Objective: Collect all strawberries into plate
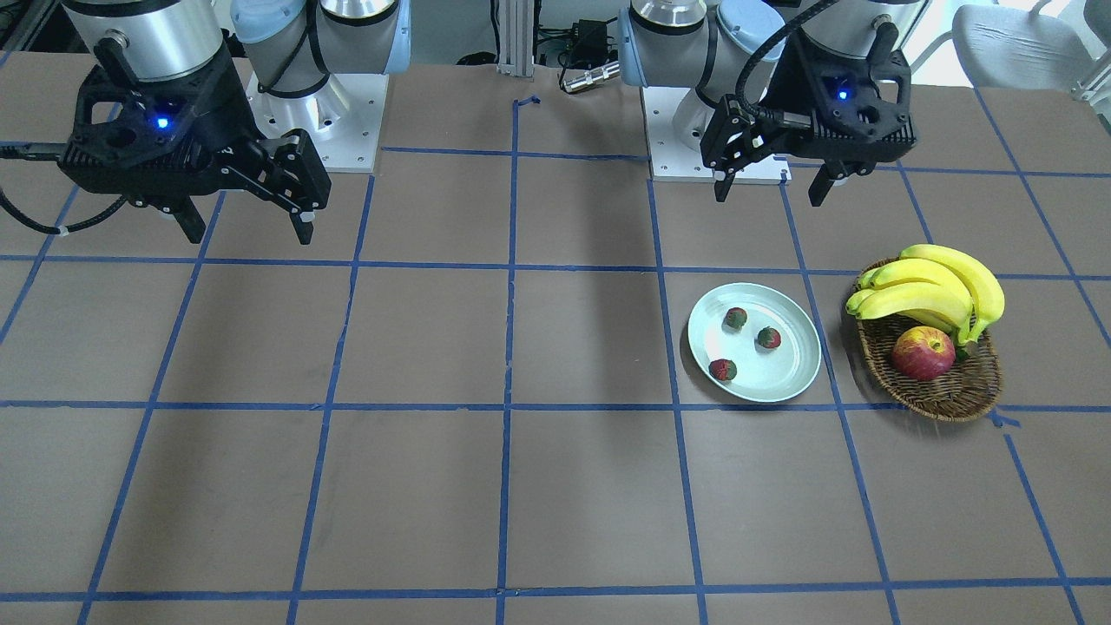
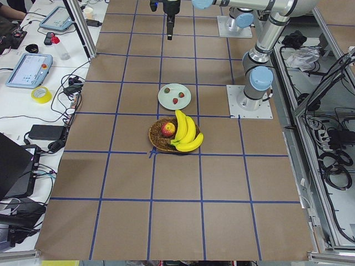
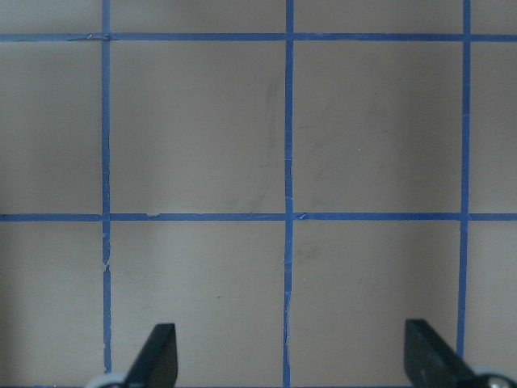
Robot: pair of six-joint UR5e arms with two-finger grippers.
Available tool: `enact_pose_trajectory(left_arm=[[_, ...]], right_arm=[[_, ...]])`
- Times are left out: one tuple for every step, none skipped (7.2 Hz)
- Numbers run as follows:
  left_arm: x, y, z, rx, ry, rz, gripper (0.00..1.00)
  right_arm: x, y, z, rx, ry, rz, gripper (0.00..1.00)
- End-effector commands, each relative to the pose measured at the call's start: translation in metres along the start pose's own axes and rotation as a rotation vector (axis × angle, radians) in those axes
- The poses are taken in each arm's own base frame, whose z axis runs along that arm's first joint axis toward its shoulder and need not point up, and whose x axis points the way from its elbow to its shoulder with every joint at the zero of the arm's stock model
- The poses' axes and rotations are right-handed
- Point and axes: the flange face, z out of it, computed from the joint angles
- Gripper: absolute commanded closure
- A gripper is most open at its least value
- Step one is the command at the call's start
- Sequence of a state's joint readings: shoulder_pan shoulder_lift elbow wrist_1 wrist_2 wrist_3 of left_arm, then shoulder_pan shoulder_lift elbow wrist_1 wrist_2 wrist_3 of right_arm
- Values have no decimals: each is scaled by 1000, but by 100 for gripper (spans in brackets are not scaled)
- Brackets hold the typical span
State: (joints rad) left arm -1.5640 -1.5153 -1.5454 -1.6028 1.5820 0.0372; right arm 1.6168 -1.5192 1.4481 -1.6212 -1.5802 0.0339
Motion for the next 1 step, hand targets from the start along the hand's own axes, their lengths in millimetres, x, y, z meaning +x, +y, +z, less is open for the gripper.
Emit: enact_pose_trajectory(left_arm=[[-1, -1, 2, -3, 0, -1, 0]], right_arm=[[0, 0, 0, 0, 0, 0, 0]])
